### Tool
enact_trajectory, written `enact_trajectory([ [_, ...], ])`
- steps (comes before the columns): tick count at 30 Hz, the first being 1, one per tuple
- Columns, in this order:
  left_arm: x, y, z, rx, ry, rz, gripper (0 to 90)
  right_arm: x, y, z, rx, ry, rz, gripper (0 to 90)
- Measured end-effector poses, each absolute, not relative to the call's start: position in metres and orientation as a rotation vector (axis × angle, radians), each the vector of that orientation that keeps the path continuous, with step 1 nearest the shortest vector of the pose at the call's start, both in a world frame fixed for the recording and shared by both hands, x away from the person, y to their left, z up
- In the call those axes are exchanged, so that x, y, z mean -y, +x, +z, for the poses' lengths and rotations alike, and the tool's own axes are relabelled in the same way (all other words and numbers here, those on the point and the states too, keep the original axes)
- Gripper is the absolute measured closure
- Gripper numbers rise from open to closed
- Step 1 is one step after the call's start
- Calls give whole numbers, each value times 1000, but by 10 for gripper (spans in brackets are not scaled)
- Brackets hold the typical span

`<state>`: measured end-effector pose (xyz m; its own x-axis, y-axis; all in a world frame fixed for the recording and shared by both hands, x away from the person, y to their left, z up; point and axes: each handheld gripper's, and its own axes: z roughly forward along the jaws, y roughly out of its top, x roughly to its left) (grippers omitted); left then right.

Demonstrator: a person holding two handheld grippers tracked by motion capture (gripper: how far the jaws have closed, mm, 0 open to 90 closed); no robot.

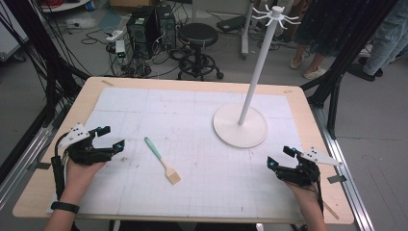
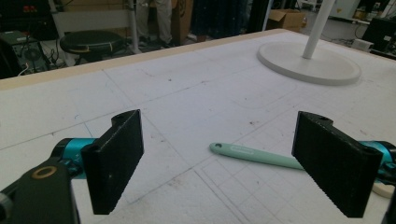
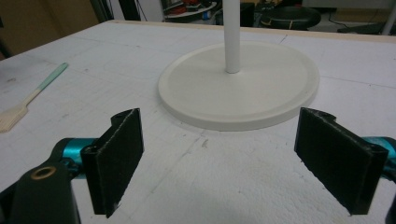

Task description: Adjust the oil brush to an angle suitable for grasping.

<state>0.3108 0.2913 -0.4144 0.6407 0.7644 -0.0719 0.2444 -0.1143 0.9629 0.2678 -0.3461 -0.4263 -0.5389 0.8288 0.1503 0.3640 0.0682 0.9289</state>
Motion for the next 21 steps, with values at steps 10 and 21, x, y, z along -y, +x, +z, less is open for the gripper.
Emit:
enact_trajectory([
  [10, -291, 309, -414, -823, 1676, 545, 173, 346, 268, -424, -1926, 1181, 1487, 149],
  [21, -291, 310, -414, -812, 1661, 537, 173, 341, 268, -423, -1941, 1156, 1491, 149],
])
